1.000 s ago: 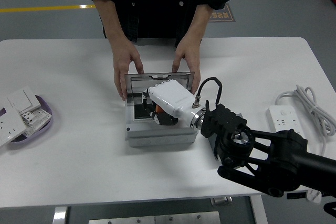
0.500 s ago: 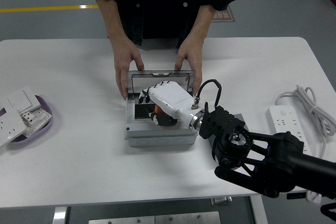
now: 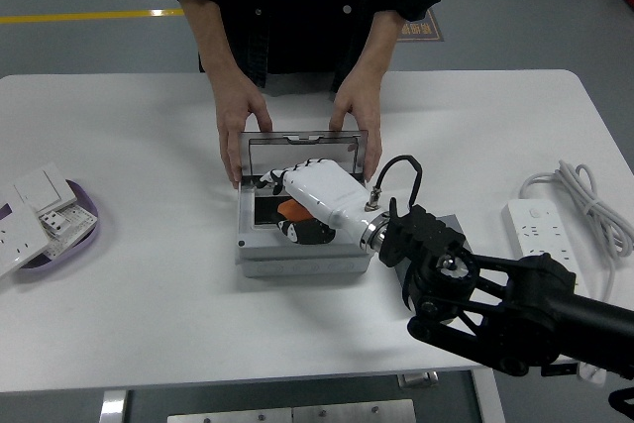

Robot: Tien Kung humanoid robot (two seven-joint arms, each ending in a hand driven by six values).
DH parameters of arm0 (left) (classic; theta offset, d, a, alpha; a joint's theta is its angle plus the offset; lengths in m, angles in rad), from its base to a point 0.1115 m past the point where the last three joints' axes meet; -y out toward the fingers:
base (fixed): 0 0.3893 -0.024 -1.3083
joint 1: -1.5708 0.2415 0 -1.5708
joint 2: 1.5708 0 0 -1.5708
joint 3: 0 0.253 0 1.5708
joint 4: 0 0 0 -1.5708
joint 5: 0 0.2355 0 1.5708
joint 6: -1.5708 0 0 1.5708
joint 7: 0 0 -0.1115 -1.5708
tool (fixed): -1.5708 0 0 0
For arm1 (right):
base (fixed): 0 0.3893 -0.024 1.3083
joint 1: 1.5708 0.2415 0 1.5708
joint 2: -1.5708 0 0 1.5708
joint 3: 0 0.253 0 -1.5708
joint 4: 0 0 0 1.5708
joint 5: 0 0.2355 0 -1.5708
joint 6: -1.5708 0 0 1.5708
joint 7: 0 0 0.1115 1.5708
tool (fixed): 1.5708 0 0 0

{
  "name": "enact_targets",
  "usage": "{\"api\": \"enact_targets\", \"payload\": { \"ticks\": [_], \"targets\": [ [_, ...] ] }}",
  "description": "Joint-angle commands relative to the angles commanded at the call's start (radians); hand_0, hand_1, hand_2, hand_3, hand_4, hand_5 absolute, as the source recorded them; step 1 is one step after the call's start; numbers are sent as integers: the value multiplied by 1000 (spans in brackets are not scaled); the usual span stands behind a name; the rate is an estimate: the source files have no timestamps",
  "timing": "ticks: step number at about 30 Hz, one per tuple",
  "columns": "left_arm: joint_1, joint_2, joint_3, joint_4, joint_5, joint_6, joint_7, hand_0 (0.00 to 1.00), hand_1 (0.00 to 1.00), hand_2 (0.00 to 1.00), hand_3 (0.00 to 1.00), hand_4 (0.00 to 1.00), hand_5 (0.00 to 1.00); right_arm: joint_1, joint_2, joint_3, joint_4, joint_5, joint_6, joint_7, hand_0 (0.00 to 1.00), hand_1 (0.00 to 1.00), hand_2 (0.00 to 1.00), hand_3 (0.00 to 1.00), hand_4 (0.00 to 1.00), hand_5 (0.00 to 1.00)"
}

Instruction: Pick up the cylinder from the cube,place it in the box,flap close box

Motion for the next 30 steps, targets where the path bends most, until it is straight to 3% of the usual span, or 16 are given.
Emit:
{"api": "enact_targets", "payload": {
  "ticks": [4,10,14,16,25,30],
  "targets": [
    [-1,-1,-5,-2,5,0,0,598,622,615,632,686,206,-18,-21,19,28,86,-36,39,753,668,675,815,590,165],
    [3,-2,-16,-5,15,-1,2,597,622,615,633,690,204,-57,-113,112,159,285,-105,122,742,666,671,809,632,159],
    [4,-1,-15,-5,15,0,3,597,622,615,633,690,204,-34,-160,180,251,380,-133,135,742,666,671,809,632,159],
    [2,-1,-14,-5,14,-1,3,598,622,615,634,692,205,-10,-168,196,269,419,-141,139,711,647,654,754,613,157],
    [-6,5,-8,-5,11,-2,2,597,622,615,633,693,207,152,-152,74,65,576,-142,160,652,623,639,703,617,169],
    [-8,5,-4,-5,8,-2,3,597,622,615,633,694,207,175,-133,13,-35,595,-136,163,641,616,636,699,626,181]
  ]
}}
